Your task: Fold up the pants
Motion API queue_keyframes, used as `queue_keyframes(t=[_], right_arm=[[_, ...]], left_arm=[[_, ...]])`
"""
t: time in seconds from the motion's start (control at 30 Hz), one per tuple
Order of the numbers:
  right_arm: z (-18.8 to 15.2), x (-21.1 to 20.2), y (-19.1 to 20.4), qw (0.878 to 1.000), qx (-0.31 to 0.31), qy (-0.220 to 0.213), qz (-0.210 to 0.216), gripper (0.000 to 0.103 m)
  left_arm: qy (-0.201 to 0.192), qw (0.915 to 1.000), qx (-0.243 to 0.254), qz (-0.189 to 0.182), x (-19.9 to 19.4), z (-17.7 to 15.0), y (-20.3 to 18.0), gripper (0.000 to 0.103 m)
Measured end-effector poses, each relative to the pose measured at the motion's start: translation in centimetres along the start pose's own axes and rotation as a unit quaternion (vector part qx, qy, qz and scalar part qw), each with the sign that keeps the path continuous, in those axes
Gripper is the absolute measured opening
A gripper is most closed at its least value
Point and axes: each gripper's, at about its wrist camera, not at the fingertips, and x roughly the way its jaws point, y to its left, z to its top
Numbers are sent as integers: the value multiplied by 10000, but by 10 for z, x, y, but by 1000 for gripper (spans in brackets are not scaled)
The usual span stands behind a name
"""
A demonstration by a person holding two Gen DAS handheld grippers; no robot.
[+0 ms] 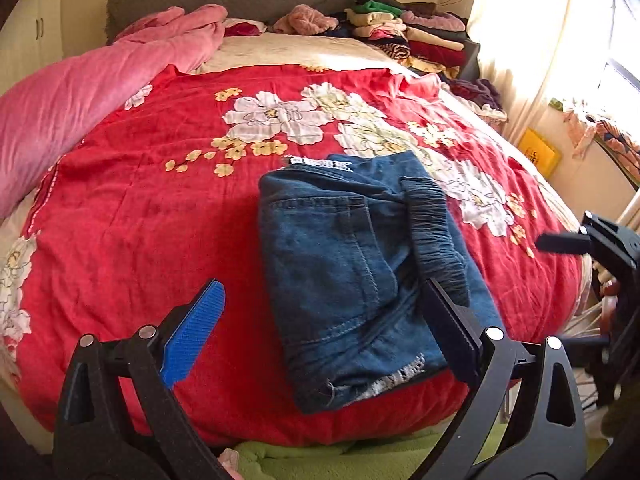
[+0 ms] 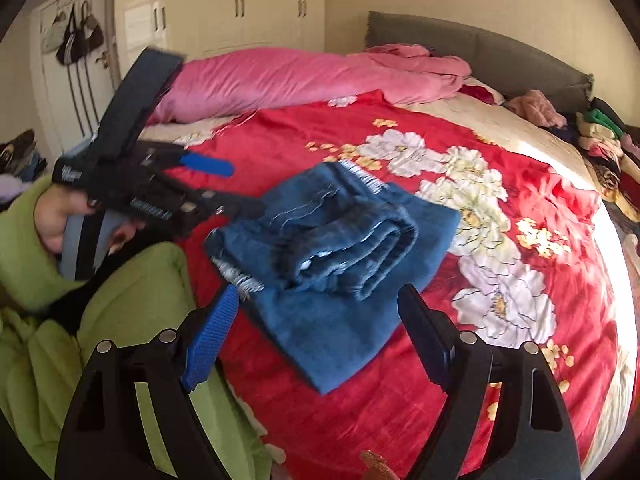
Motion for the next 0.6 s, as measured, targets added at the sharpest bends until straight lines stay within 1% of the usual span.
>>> queue_keyframes(t=[0.1,0.2,0.23,0.27,0.3,0.33,0.37,0.47,0.6], right_arm=[[-2,9,12,9995,-131,68,263,81],[0,21,24,9985,-340,125,402,73],[2,25,26,9983,-378,131,433,68],[4,30,29,9978,-411,136,494,65],[7,33,31,9974,-440,146,546,64],[10,37,33,9970,-488,152,585,63],[13,40,35,9964,-564,157,621,63],[24,53,42,9949,-824,168,564,62],[37,70,48,9920,-1071,175,647,62]], left_arm=[[36,9999,-44,117,9,6,6,91],[83,9997,-93,214,19,14,13,91],[112,9996,-108,236,23,17,16,88],[153,9995,-123,241,28,21,19,81],[200,9994,-143,236,33,25,22,76],[240,9993,-159,231,37,27,24,69],[320,9991,-192,205,44,31,27,66],[449,9984,-299,153,60,38,33,65],[492,9981,-343,104,70,40,35,65]])
